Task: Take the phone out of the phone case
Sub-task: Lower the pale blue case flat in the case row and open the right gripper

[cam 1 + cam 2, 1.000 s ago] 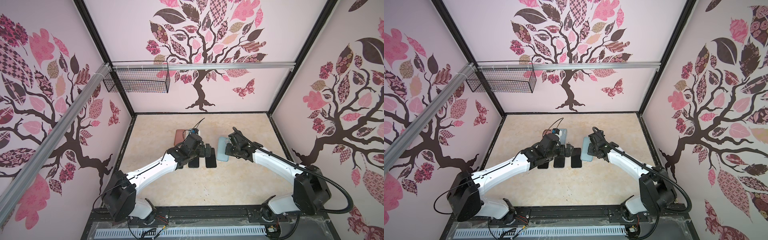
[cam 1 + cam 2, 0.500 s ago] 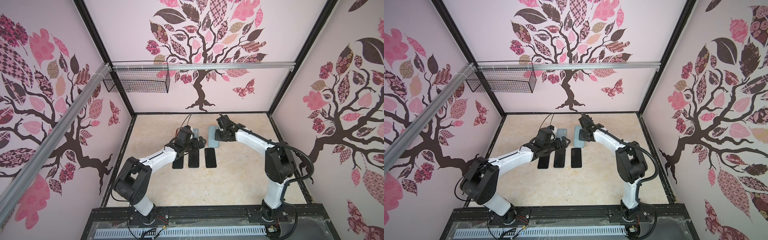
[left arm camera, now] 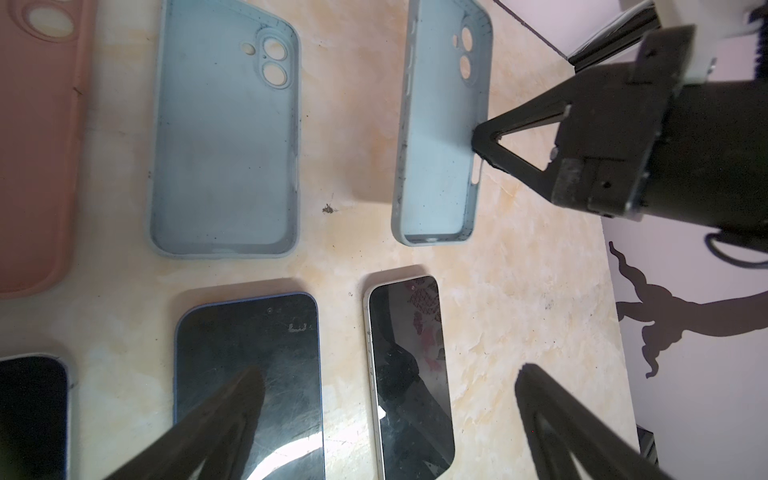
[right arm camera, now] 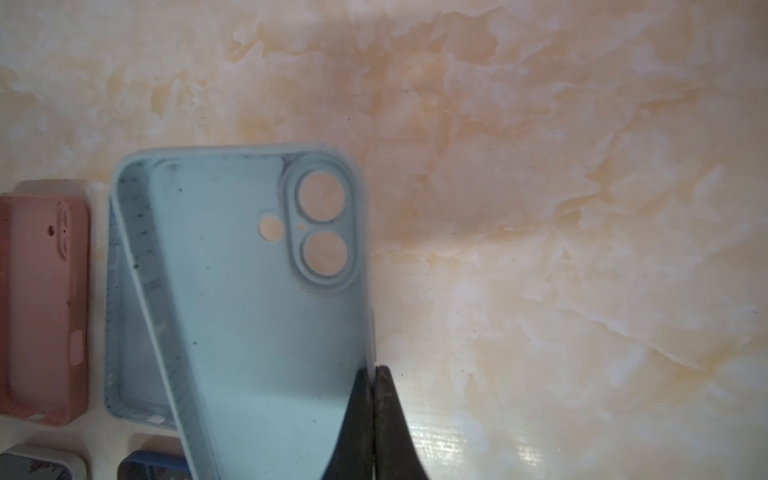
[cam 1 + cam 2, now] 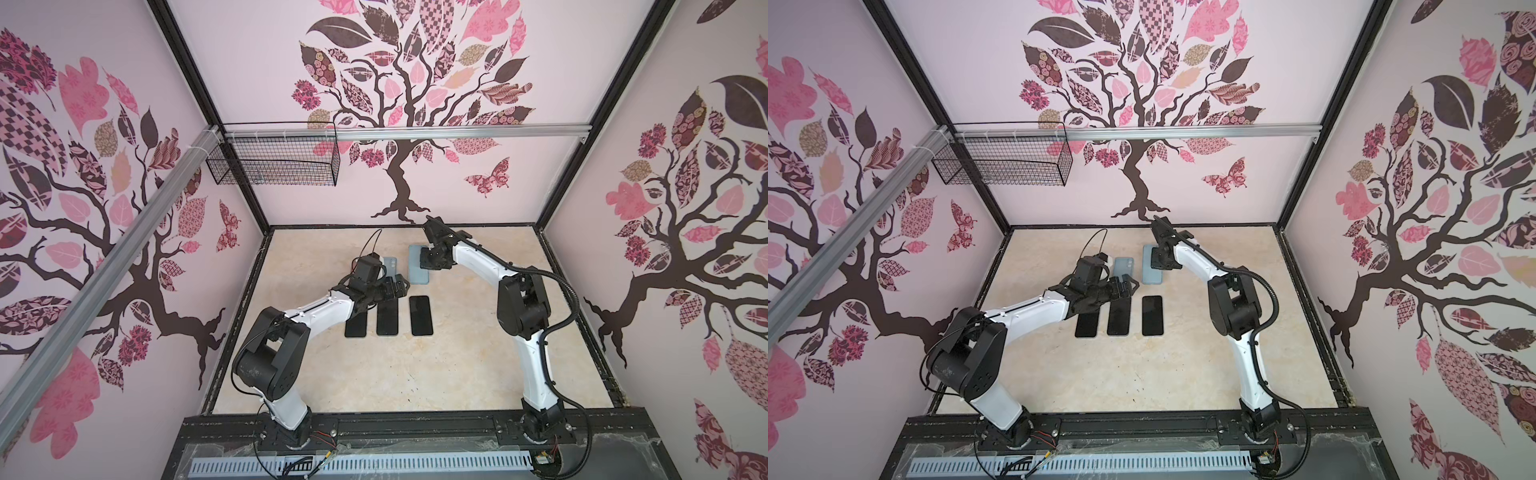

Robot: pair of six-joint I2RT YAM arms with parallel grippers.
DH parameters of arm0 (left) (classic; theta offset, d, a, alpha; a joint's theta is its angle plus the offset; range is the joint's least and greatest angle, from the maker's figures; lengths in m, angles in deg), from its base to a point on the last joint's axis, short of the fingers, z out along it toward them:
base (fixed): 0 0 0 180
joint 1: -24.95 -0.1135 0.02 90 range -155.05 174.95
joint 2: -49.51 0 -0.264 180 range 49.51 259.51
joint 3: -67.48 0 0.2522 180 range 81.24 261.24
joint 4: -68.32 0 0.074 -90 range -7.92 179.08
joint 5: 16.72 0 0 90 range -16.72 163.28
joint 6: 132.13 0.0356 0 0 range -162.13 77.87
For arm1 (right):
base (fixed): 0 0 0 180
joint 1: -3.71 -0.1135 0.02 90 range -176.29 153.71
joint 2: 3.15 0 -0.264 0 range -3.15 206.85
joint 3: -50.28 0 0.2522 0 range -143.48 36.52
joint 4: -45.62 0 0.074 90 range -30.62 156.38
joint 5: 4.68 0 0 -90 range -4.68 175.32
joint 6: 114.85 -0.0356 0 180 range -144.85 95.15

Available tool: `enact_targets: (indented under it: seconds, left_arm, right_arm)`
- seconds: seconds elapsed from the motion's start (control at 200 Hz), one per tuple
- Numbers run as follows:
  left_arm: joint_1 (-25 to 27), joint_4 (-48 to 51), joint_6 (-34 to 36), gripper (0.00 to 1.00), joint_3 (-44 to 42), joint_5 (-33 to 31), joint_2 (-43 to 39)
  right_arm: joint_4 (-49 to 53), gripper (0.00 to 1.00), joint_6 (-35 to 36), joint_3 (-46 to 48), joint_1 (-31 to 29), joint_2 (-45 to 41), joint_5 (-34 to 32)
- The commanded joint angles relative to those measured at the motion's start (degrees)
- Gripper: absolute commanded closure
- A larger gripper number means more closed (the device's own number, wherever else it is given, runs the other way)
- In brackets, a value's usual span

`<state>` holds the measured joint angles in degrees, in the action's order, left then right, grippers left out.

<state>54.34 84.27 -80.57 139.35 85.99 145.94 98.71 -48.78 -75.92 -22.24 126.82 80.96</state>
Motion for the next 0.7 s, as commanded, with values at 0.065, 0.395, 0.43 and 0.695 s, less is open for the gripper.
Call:
enact_targets:
  seconds: [0.065,0.395,0.43,0.695]
  left_arm:
    - [-0.18,0.11,2.00,0.02,2.28,-0.04,0.33]
    - [-0.21,0.53,2.49,0.02,1.92,0.47,0.45]
    - [-0.27,0.53,2.57,0.02,1.92,0.43,0.40]
    - [-0.25,0.60,2.50,0.02,1.95,0.90,1.07]
  right_arm:
    - [6.62,1.00,1.07,-7.96,-0.11,6.10,-0.53]
    - [11.81,1.00,0.93,-15.65,-0.08,11.06,-0.85]
    - [11.94,1.00,0.98,-15.77,-0.13,13.05,-0.98]
    - [12.83,1.00,1.24,-16.91,-0.13,14.45,-1.19]
